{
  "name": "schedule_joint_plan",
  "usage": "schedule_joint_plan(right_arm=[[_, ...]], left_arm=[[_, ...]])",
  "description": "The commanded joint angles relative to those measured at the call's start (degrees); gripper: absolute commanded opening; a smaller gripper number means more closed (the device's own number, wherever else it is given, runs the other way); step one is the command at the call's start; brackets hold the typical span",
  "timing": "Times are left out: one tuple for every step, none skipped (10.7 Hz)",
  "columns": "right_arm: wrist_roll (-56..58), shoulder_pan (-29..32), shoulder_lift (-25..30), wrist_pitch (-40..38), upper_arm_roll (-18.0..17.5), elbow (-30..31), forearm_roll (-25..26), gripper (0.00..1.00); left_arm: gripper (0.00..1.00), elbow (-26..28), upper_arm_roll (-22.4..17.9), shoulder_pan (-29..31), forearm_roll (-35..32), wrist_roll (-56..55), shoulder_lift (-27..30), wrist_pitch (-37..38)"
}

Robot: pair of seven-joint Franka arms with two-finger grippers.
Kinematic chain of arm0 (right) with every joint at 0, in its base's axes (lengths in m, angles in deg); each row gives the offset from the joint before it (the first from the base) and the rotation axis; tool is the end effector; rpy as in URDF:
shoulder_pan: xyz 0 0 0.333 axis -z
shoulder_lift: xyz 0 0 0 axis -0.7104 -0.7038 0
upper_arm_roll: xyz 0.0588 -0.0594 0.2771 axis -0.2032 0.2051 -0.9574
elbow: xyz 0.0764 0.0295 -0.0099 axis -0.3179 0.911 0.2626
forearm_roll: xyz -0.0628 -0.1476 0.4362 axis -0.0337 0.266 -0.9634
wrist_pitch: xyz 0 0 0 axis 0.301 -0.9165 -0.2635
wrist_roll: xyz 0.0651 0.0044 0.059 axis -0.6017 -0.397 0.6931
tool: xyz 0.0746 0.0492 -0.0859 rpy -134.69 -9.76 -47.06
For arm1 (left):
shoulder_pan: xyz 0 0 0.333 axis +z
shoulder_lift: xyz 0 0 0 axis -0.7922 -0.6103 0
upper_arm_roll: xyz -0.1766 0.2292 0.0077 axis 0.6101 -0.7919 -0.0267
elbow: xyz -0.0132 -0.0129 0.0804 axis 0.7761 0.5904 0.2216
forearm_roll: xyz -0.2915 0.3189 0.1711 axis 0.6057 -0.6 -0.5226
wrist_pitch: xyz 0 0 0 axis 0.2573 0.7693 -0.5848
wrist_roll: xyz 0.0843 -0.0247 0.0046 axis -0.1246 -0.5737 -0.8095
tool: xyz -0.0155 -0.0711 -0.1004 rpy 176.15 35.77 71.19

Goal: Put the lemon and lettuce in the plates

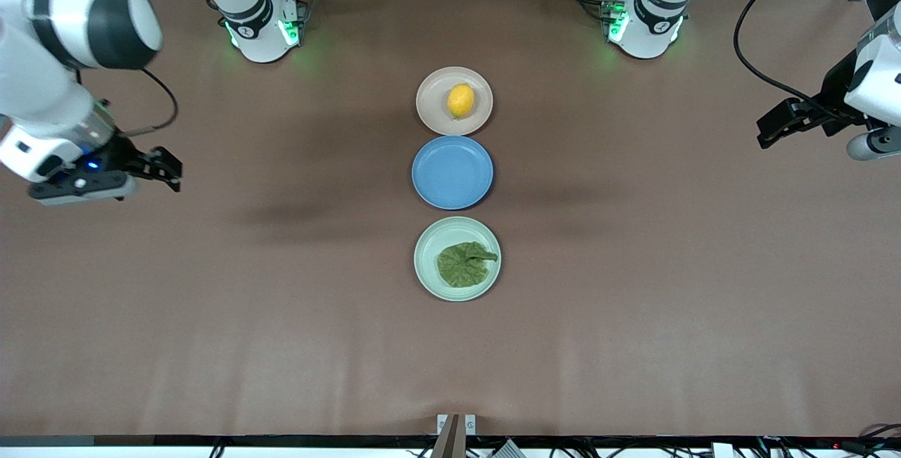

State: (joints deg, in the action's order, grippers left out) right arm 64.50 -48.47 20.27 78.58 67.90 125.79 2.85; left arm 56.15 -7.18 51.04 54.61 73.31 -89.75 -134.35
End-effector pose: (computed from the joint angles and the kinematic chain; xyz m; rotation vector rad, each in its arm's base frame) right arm 0.6238 0.0038 0.4215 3.0499 0.3206 0.2005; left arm 0.6276 -0.0679 0.5929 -3.0682 -0.2567 -0.0163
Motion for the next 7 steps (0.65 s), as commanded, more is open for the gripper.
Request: schedule_joint_plan(right_arm=[[5.39, 0.82, 0.20, -13.16, 2.48, -10.21, -4.66, 1.00], [4.87, 1.00, 0.20, -16.25, 2.57, -12.25, -4.66, 1.00], [4.08, 1.09, 0.20, -18.28, 2.57, -13.92, -4.83, 1.00], [2.16, 1.52, 0.11, -20.04, 2.57, -15.59, -5.62, 1.00], [0.57, 2.23, 0.11, -22.32, 2.31, -17.26, -6.84, 1.00], [0.03, 2.84, -0.41, -24.09, 2.04, -20.06, -7.90, 1.00], [-1.62, 3.20, -1.81, -26.45, 1.69, -23.31, -8.00, 1.00]], left_arm=[[1.00, 0.54, 0.35, 0.56, 1.31, 1.49, 0.93, 0.68], [1.00, 0.54, 0.35, 0.65, 1.31, 1.49, 0.93, 0.68], [1.00, 0.46, 0.26, 0.73, 1.31, 1.58, 0.93, 0.68], [1.00, 0.45, 0.26, 0.73, 1.31, 1.58, 1.01, 0.68], [1.00, 0.45, 0.26, 0.73, 1.23, 1.58, 1.01, 0.68], [1.00, 0.45, 0.26, 0.73, 1.23, 2.10, 1.01, 0.68], [1.00, 0.45, 0.35, 0.65, 1.14, 3.58, 1.01, 0.68]])
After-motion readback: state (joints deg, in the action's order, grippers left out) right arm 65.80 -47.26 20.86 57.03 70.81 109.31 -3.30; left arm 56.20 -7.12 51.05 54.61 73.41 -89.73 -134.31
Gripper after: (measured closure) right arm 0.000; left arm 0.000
